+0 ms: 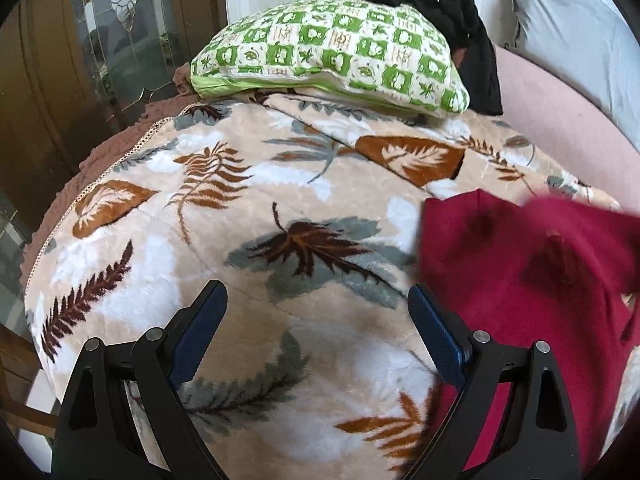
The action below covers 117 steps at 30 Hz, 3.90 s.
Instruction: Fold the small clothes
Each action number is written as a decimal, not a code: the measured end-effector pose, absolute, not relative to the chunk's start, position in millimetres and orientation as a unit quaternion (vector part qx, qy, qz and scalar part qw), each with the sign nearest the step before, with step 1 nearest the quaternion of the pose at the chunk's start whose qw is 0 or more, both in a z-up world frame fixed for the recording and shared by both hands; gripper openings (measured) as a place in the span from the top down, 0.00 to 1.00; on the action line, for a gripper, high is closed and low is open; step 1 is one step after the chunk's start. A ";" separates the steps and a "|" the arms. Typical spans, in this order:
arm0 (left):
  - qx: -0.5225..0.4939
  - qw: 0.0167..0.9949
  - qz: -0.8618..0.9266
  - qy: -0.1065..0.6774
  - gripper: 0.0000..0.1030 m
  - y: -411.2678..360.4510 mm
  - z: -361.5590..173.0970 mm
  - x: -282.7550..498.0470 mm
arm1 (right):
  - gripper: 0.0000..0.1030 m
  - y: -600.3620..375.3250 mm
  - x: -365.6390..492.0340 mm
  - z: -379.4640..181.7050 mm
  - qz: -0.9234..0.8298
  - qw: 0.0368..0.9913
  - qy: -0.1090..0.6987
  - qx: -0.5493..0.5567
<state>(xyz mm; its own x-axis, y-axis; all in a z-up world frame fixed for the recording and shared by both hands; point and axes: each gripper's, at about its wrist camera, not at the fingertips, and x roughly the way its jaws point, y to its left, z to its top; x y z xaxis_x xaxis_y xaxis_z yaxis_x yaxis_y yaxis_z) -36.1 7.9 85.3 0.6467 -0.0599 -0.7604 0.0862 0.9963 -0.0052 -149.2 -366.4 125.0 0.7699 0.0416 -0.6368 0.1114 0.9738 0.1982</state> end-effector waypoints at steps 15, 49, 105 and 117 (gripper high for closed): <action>0.060 0.898 -0.093 0.427 0.10 -78.6 72.7 -39.4 | 0.96 -454.8 -138.9 40.2 -0.097 0.873 0.470 0.082; 0.094 0.876 -0.123 0.456 0.10 -133.3 40.1 -45.8 | 0.58 -490.8 -176.4 36.8 -0.109 0.872 0.454 0.144; 0.065 0.859 -0.147 0.486 0.03 -107.8 1.6 -38.1 | 0.54 -646.6 -96.3 18.2 -0.285 0.815 0.424 0.274; 0.095 0.853 -0.159 0.488 0.03 -106.0 18.4 -34.6 | 0.89 -670.4 -114.3 29.4 -0.265 0.840 0.380 0.283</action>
<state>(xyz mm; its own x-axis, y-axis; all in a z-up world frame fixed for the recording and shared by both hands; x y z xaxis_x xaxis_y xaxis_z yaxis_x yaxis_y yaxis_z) -34.6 -106.0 18.4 0.4724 -0.1791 -0.8630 0.3648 0.9311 0.0065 -114.3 -670.4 29.4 0.5705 -0.2308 -0.7882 0.6605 0.6994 0.2732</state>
